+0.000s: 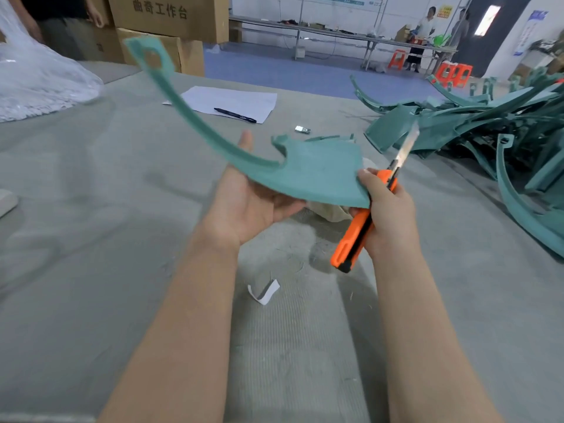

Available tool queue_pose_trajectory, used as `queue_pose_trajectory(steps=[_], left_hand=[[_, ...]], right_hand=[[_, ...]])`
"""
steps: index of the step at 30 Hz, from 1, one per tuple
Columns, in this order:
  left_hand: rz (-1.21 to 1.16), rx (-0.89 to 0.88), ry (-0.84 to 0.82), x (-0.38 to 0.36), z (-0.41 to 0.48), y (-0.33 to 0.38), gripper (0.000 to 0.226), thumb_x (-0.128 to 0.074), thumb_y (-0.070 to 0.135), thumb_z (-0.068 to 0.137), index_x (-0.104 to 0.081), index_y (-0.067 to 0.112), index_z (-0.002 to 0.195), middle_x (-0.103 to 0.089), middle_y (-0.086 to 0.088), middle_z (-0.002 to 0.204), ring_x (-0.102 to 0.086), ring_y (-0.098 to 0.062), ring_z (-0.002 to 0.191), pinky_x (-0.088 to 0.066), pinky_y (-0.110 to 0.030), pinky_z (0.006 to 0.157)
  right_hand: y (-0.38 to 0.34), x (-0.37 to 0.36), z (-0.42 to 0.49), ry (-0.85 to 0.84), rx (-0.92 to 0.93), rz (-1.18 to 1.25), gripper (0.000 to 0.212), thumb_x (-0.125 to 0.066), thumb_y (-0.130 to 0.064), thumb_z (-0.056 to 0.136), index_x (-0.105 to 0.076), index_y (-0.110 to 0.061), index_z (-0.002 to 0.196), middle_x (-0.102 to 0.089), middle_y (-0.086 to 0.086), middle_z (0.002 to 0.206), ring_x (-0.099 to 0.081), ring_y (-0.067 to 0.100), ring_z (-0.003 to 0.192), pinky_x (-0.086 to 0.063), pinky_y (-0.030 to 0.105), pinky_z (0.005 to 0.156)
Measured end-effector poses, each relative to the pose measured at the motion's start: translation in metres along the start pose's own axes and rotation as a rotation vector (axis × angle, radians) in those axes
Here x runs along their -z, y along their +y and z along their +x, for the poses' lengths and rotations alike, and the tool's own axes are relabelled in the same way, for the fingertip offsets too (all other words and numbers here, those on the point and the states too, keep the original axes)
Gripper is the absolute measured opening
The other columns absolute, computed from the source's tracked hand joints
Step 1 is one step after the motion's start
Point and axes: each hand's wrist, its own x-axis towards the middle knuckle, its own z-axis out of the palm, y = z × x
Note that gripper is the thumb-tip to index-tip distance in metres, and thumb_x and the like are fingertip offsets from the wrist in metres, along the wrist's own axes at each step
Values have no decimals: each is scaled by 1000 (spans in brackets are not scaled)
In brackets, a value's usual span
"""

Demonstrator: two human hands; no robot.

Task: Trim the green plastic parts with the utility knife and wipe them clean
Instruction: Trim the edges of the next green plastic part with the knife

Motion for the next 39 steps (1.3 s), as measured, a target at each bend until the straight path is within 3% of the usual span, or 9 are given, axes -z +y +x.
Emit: queue_pose_trajectory(steps=[2,5,12,18,23,27,30,35,39], left_hand=[[-129,-22,-72,-4,0,-3,76,-37,77,83,-64,12,113,-66,-11,114,-63,-29,113,-50,-48,95],[-150,-104,-133,-17,0,-12,84,-41,80,73,-61,14,121,-63,-9,121,-55,-28,124,-40,-49,107],[-189,-193,171,-19,7,-20,43,-52,27,97,-54,3,132,-65,-16,123,-62,-31,113,-51,-42,95],[-37,-152,345,-6,5,-5,26,-58,9,89,-64,9,114,-72,-8,107,-69,-21,89,-57,-36,82],[51,-113,336,-8,0,-1,20,-53,25,89,-67,15,99,-74,-3,91,-72,-19,81,-57,-36,78],[-67,-149,102,-12,-3,-1,63,-37,58,93,-56,13,132,-63,-11,128,-59,-27,119,-43,-42,103],[-29,-235,-1,-21,-4,-9,67,-43,56,88,-48,11,138,-58,-13,134,-54,-28,125,-39,-44,109],[85,-302,149,-26,3,-20,58,-61,36,86,-49,7,134,-62,-19,126,-62,-27,99,-51,-35,76],[-14,-317,340,-13,11,-19,39,-56,25,95,-55,3,128,-66,-17,113,-60,-28,89,-48,-31,61]], right_hand=[[2,-4,1,67,-17,71,9,-63,-16,92,-58,-13,98,-64,-2,78,-60,10,60,-50,23,51],[8,-17,0,84,17,105,10,-63,-16,92,-56,-12,99,-63,-2,78,-61,12,65,-53,25,59],[12,-36,3,-133,119,-257,22,-66,-15,87,-48,-10,100,-54,4,75,-54,18,55,-51,35,55],[2,-23,13,-128,93,-287,21,-69,-30,87,-54,-16,89,-55,2,68,-47,10,39,-38,19,40],[-1,-6,12,-281,2,-183,16,-59,-3,90,-59,-13,102,-47,1,59,-41,10,35,-35,18,37],[3,-21,6,-127,-72,5,17,-59,-1,89,-56,-14,99,-51,3,68,-45,10,37,-39,18,39],[11,-34,0,-102,-129,140,16,-62,-2,88,-56,-16,90,-58,1,63,-52,11,40,-43,19,42],[20,-48,-10,-199,-214,204,17,-61,-1,88,-51,-13,81,-59,-1,52,-54,10,39,-43,19,40],[24,-46,-13,-364,-19,-238,16,-65,-12,89,-49,-10,89,-56,5,62,-52,11,38,-42,20,40]])
